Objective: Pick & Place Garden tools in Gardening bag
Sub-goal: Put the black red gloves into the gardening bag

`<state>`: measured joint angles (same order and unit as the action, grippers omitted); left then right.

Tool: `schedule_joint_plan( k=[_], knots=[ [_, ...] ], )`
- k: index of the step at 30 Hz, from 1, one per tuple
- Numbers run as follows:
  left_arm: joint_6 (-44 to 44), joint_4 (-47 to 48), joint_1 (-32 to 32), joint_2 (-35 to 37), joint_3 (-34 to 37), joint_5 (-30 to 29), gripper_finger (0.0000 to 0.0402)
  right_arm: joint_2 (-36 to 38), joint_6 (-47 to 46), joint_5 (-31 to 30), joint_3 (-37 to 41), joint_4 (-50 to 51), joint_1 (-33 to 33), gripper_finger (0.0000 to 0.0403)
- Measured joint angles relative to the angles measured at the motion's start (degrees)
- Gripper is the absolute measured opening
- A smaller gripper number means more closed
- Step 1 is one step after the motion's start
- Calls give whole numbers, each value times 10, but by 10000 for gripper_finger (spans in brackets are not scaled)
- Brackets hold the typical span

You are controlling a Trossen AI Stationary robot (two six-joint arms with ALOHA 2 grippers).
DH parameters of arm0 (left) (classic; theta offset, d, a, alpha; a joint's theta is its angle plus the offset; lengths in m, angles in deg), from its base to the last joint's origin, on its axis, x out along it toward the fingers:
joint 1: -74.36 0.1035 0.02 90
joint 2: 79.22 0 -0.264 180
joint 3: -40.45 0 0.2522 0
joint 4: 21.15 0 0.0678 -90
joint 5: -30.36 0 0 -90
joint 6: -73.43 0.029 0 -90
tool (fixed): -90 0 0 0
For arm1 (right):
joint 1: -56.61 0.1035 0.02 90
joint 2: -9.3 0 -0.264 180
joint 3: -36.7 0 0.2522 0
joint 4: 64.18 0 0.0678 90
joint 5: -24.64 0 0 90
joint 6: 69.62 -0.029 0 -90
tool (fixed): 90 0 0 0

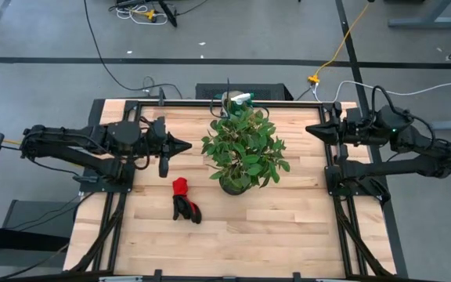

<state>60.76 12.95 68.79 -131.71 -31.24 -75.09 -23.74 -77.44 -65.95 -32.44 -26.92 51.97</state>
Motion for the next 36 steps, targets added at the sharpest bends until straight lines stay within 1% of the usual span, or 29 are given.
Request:
schedule_joint_plan(
  k=[4,9,18,22,26,30,36],
  knots=[
    [0,0,-5,0,0,-10,2,-11,4,-12,0,-17,28,0],
    [0,1,-11,0,0,-19,2,-15,3,-60,0,-22,72,0],
    [21,2,-23,0,0,-15,2,-27,4,-119,0,-31,155,0],
    [33,8,-33,-8,0,13,3,-31,3,-137,0,-33,174,0],
    [34,11,-44,-25,0,61,3,-37,-8,-153,0,-35,186,0],
    [35,30,-54,-52,0,107,3,-47,-8,-155,0,-44,193,0],
    [35,73,-63,-89,0,141,3,-62,-17,-155,0,-49,196,0]
  ],
)
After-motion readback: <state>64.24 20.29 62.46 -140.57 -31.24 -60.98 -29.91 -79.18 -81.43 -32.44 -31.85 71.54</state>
